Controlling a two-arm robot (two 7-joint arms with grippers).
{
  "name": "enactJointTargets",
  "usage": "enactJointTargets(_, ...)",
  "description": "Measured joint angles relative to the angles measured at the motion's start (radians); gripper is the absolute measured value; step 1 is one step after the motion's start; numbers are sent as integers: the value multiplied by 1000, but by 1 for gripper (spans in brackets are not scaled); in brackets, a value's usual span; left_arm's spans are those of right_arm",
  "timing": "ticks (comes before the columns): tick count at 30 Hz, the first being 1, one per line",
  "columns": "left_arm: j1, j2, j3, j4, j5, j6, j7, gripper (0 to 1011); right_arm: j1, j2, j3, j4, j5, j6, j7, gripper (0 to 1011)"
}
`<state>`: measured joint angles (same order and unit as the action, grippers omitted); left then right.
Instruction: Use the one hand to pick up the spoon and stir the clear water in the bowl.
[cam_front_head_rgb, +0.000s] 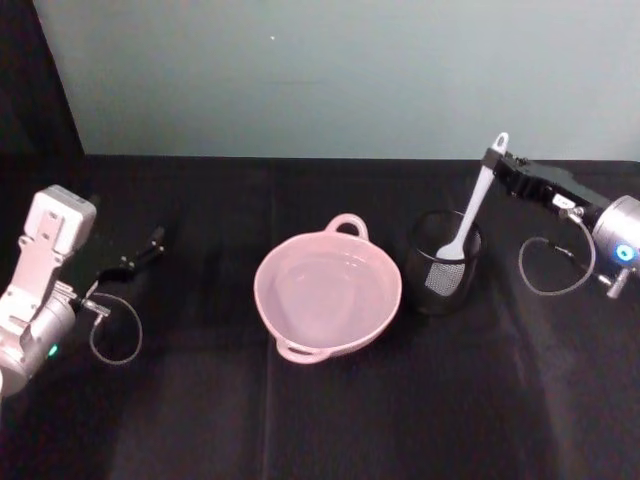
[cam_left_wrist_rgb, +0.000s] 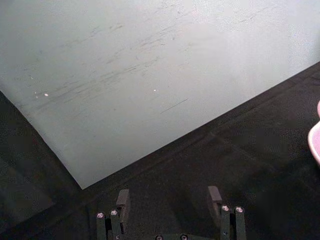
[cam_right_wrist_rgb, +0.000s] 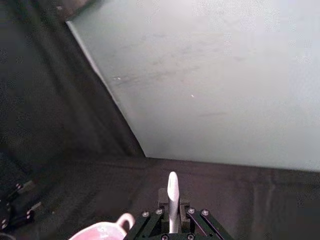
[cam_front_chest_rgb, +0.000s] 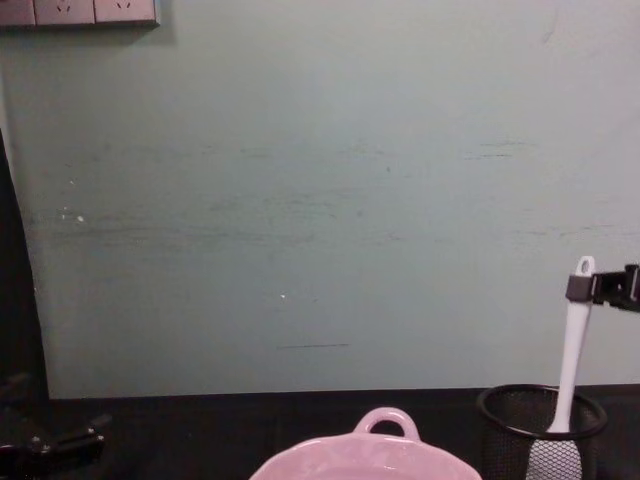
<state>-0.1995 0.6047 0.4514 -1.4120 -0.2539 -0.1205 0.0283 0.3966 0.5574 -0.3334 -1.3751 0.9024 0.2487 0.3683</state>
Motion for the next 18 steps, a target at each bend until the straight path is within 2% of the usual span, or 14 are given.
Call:
enactJointTargets(8,0,0,0,0,0,0,0,1011,1,43,-17,-104,-69,-34,-10,114)
enactJointTargets(11,0,0,0,0,0,0,0,1011,14,63,-20,-154,-112,-41,-18,114)
enactJointTargets(18,0,0,0,0,0,0,0,1011,48,85,-16,-222,-183,-41,-27,114)
